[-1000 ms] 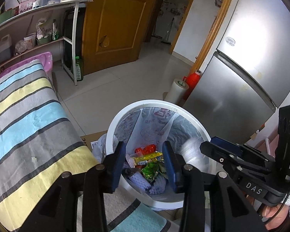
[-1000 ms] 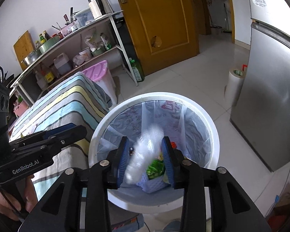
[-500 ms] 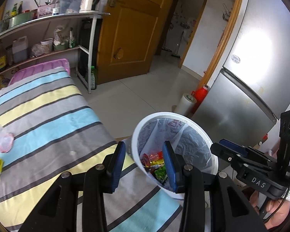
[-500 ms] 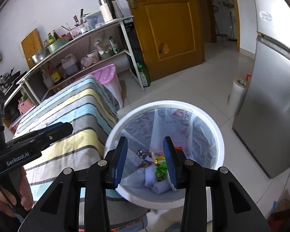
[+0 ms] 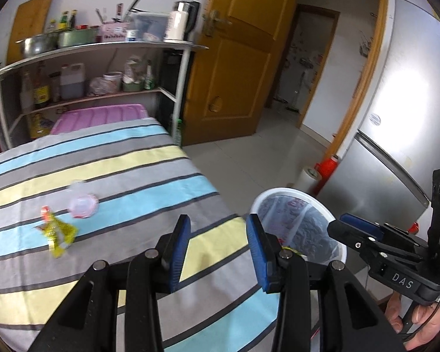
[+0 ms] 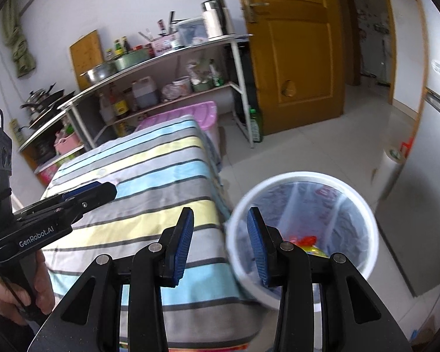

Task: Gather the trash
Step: 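Grasp the yellow-red snack bag with the left tool while the right tool grasps the clear cup with pink lid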

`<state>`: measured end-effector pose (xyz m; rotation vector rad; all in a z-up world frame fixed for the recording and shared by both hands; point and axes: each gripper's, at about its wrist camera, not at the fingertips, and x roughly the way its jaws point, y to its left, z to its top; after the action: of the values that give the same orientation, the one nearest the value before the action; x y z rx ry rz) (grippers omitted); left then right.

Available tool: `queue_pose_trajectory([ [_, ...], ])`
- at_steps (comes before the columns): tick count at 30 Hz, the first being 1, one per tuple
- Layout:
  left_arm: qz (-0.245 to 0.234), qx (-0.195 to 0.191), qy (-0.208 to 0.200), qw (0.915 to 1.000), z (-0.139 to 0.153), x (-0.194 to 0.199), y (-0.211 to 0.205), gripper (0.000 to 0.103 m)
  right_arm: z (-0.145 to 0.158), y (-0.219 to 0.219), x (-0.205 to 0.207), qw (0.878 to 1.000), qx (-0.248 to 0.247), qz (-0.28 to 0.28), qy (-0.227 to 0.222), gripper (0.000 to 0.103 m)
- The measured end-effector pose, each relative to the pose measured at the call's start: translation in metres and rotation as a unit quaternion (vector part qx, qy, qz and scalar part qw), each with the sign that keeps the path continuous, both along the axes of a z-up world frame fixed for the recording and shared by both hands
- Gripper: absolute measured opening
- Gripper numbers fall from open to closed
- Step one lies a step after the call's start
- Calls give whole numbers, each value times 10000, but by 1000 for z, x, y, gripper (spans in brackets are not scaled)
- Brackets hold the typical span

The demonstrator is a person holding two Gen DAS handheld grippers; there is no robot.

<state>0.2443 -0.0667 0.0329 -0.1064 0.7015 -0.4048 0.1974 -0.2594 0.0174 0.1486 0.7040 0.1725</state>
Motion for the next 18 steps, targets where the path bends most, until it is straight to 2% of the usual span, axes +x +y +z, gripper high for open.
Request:
queue_pose_trajectory([
  [7,429,18,-74,9990,-1,-13,46,41,3,36,0,9993,17,365,-50,39],
  [18,1045,34,42,9945,-10,-13,109,41,-2,86,17,9964,-27,845,15,39],
])
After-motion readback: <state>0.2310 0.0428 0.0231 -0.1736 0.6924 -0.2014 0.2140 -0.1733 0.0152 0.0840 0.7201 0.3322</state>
